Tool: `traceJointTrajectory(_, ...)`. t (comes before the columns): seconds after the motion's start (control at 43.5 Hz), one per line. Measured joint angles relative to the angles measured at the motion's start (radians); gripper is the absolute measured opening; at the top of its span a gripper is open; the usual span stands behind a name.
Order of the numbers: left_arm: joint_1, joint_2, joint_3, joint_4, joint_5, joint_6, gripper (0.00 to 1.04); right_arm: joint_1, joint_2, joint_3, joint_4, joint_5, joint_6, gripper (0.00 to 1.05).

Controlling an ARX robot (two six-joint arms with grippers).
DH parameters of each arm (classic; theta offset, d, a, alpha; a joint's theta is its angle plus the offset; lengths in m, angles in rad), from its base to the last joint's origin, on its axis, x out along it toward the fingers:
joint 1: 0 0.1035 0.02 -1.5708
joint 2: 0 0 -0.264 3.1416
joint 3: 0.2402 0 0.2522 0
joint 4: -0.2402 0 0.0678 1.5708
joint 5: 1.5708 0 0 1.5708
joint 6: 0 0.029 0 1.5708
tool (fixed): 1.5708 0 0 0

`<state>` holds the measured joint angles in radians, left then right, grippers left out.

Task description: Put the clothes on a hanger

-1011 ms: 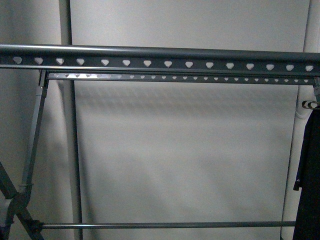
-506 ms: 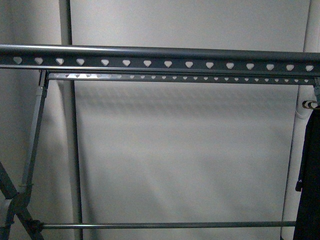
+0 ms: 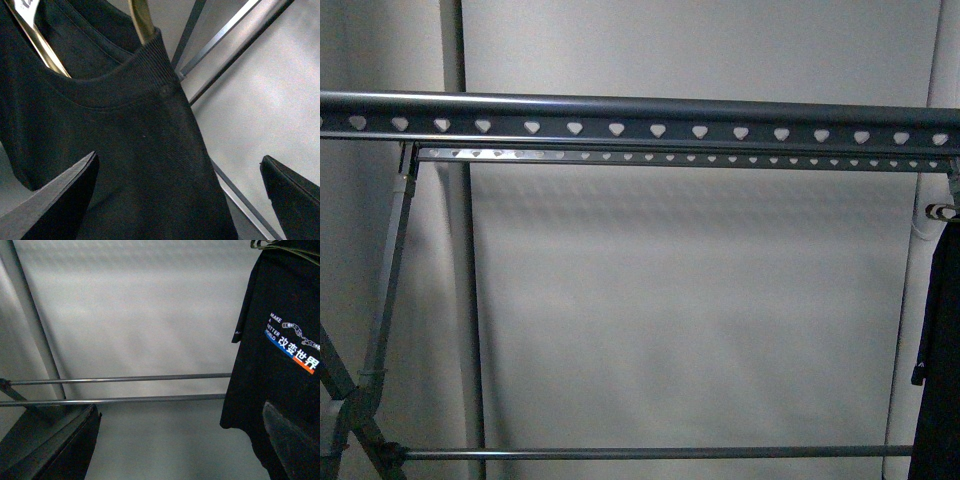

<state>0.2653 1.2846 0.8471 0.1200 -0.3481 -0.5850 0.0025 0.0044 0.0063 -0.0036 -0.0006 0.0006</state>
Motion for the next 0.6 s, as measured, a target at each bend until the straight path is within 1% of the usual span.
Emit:
traceJointTrajectory(0.092,-0.005,0.097,0.074,-0.029,-0.037,-0.008,0.98,0.0,0.0,0.0,0.0,0.0,0.0,0.97)
traceJointTrajectory(0.299,-0.009,0.214,0.175,-0.029,-0.099,-0.009,0.98,0.0,0.0,0.0,0.0,0.0,0.0,0.97)
traceJointTrajectory(0.345,-0.011,0.252,0.224,-0.029,-0.117,-0.009,0.98,0.0,0.0,0.0,0.0,0.0,0.0,0.97)
traceJointTrajectory(0.552,-0.03,0.34,0.362,-0.09,-0.149,-0.009,0.98,0.0,0.0,0.0,0.0,0.0,0.0,0.97)
traceJointTrajectory(0.575,-0.031,0.349,0.378,-0.102,-0.154,-0.008,0.98,0.0,0.0,0.0,0.0,0.0,0.0,0.97)
traceJointTrajectory(0.598,-0.033,0.364,0.4,-0.125,-0.169,-0.011,0.94,0.0,0.0,0.0,0.0,0.0,0.0,0.97)
